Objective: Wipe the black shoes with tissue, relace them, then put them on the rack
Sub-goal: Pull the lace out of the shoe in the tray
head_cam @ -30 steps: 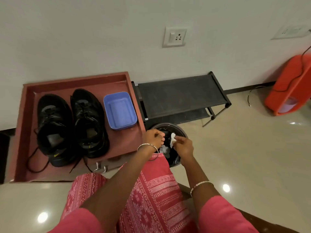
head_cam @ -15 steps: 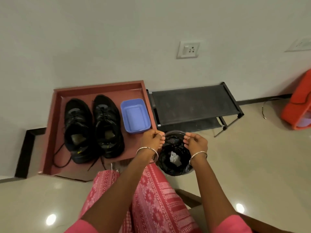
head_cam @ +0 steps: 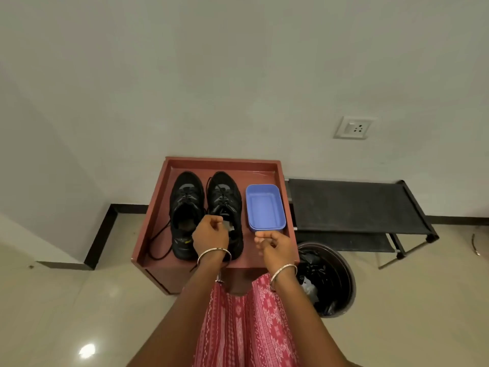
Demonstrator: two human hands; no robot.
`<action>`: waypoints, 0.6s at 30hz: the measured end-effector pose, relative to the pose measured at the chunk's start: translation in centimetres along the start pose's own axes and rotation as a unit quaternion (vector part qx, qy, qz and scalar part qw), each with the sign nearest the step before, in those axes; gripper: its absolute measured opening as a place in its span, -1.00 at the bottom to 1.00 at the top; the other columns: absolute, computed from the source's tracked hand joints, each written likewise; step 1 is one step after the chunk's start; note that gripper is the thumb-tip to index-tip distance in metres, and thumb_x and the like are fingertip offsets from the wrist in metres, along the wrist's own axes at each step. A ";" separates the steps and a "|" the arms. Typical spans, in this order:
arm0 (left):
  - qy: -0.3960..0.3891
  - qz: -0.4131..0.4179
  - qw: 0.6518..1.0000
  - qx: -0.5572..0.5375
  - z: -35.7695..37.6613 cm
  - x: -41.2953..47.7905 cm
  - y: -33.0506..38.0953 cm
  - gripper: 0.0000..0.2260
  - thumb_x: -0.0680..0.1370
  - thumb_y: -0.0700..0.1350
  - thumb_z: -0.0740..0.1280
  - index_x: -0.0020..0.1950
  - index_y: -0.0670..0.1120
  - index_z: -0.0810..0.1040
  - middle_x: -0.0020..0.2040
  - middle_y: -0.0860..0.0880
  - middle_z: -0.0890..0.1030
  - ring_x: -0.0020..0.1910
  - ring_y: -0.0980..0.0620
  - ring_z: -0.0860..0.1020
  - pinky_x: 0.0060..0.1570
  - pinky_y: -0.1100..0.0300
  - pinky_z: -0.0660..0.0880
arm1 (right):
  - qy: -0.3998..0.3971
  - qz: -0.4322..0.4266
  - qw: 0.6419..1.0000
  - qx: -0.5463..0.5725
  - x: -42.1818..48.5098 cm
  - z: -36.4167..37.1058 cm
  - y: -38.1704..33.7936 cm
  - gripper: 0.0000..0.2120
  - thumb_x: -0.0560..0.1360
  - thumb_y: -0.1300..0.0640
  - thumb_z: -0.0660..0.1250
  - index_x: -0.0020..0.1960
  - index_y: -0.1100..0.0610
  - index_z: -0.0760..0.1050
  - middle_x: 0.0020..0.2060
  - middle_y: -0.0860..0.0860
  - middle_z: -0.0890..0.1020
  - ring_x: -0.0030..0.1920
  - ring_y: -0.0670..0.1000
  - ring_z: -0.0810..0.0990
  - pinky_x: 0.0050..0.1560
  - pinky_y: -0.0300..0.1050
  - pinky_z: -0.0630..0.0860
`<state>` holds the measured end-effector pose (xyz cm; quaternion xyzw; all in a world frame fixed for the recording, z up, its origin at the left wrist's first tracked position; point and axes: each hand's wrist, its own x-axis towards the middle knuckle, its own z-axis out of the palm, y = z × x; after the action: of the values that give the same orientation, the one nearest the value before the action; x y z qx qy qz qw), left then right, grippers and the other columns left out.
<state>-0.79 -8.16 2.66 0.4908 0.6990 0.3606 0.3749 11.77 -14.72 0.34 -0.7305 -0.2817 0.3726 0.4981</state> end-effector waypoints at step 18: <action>-0.062 0.078 0.979 0.176 3.4 9.2 -2.2 -0.69 0.54 -0.20 0.38 0.29 -0.10 0.52 0.26 -0.11 0.49 0.21 -0.12 0.52 0.13 0.06 0.47 | 0.023 -0.024 0.994 -0.101 11.6 10.6 -1.9 -0.84 0.49 -0.06 0.47 -0.12 0.02 0.69 -0.26 -0.11 0.67 -0.18 -0.07 0.63 -0.10 -0.19 0.56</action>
<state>-0.93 0.55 -2.42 0.6234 0.6866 0.2288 0.2962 9.45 0.51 -3.37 -0.7788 -0.3236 0.3131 0.4367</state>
